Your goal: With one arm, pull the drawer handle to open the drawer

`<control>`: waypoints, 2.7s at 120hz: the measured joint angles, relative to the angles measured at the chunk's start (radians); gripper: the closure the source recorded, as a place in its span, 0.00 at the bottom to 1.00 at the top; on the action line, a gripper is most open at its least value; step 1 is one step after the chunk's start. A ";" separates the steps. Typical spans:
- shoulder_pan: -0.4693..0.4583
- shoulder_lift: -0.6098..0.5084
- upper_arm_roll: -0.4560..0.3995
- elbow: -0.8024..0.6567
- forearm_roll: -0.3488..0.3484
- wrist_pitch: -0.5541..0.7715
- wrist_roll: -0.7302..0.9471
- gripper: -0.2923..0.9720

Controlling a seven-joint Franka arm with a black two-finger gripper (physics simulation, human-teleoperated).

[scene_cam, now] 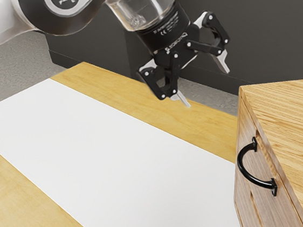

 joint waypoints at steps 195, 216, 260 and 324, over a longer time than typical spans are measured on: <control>-0.494 -0.144 0.313 -0.428 -0.019 0.302 0.173 0.53; -0.496 -0.145 0.338 -0.436 -0.025 0.306 0.177 0.58; -0.506 -0.151 0.358 -0.445 -0.029 0.306 0.180 0.74; -0.501 -0.235 0.367 -0.517 -0.025 0.300 0.175 0.86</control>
